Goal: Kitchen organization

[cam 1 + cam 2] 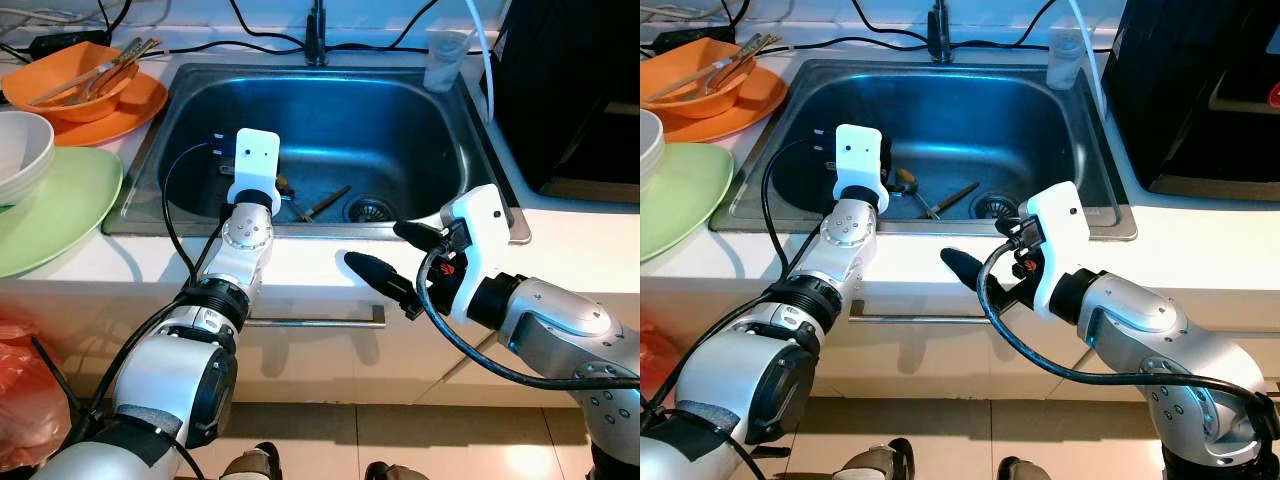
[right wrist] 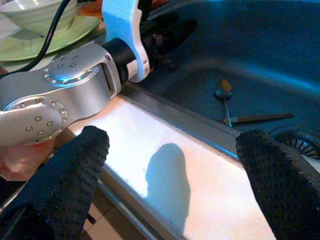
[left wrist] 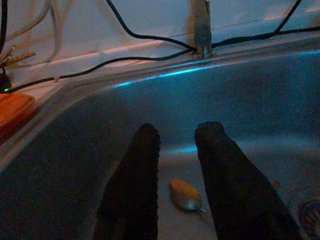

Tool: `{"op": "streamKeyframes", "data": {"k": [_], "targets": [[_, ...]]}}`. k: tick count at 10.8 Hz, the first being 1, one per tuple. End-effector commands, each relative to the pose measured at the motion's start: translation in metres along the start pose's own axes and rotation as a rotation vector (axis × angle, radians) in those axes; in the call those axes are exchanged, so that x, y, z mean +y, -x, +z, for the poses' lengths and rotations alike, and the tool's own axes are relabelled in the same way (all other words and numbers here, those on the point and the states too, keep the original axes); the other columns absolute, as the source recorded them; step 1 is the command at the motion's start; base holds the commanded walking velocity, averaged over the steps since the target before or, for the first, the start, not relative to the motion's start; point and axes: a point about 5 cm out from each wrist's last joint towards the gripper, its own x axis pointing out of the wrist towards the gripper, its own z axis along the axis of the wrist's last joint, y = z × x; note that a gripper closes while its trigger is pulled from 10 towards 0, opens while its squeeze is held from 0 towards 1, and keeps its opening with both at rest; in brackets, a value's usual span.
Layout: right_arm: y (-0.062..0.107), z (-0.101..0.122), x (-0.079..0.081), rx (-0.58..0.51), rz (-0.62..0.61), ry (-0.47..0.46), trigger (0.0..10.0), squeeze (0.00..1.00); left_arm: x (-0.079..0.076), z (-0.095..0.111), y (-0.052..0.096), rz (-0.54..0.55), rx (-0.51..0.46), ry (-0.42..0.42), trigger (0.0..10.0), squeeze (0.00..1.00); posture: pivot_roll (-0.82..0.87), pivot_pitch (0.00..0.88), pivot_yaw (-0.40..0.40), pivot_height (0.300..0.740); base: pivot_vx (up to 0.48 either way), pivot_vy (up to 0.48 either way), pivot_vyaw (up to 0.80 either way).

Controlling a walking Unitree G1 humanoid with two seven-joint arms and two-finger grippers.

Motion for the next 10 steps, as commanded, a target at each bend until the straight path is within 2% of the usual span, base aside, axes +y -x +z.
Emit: {"op": "streamKeyframes", "data": {"k": [1, 6, 10], "targets": [[0.002, 0.002, 0.002, 0.001, 0.010, 0.011, 10.0, 0.00, 0.000, 0.002, -0.001, -0.008, -0.004, 0.008, 10.0, 1.00, -0.16, 0.169, 0.023, 0.740, 0.000, 0.000, 0.00], [-0.001, 0.003, 0.001, -0.005, 0.014, 0.017, 10.0, 0.00, 0.005, 0.008, -0.004, 0.013, -0.030, 0.003, 10.0, 1.00, -0.15, 0.158, 0.023, 0.740, 0.000, 0.000, 0.00], [-0.009, 0.010, -0.003, -0.055, 0.013, 0.032, 10.0, 0.00, 0.019, 0.023, -0.010, 0.067, -0.101, -0.079, 10.0, 1.00, -0.11, 0.127, 0.025, 0.740, 0.000, 0.000, 0.00]]}}
